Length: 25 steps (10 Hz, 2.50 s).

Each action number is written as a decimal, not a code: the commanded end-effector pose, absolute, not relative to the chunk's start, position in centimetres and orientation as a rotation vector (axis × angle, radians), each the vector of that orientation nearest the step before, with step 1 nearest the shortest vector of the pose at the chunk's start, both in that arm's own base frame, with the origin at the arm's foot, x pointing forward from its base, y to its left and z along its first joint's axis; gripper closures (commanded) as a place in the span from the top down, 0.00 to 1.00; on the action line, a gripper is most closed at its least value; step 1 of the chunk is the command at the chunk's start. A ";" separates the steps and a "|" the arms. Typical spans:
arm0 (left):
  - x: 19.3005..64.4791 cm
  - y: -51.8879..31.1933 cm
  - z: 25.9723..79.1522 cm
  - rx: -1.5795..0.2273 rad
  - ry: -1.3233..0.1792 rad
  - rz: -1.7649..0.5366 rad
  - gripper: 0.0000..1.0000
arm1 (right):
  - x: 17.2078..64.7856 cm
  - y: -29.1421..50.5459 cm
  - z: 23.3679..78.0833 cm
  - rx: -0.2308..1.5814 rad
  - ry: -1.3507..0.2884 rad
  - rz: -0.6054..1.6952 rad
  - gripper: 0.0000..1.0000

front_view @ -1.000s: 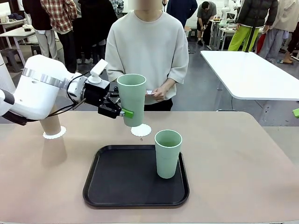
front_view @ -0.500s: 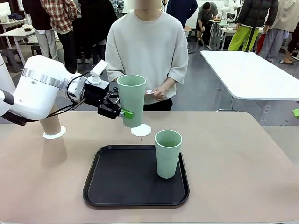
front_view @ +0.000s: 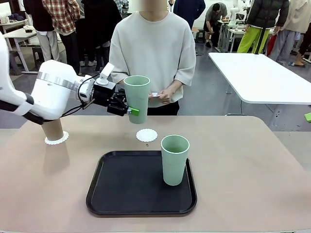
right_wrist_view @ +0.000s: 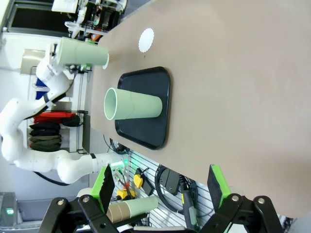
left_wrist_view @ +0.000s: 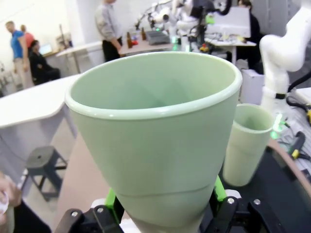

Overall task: Place coasters on the table and set cups on them.
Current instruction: Take one Reusable plastic cup from the Flat Tray and place it on a coaster set by the human.

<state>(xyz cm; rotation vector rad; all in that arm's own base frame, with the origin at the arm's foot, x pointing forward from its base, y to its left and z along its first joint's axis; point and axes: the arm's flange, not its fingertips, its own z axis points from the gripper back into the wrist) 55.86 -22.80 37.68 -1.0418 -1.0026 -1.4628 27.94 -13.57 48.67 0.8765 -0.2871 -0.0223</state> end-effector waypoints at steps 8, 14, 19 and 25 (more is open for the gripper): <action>61.8 -25.3 29.4 -1.066 -1.150 -1.496 0.83 | 28.0 -13.6 48.6 0.893 -0.289 -0.017 1.00; 62.6 -25.9 27.1 -1.008 -1.172 -1.501 0.83 | 28.0 -13.6 48.6 0.893 -0.289 -0.017 1.00; 62.7 -25.9 26.2 -0.912 -1.084 -1.511 0.83 | 28.0 -13.6 48.6 0.893 -0.289 -0.017 1.00; 63.1 -25.5 25.5 -0.968 -1.078 -1.488 0.83 | 28.0 -13.6 48.6 0.893 -0.289 -0.017 1.00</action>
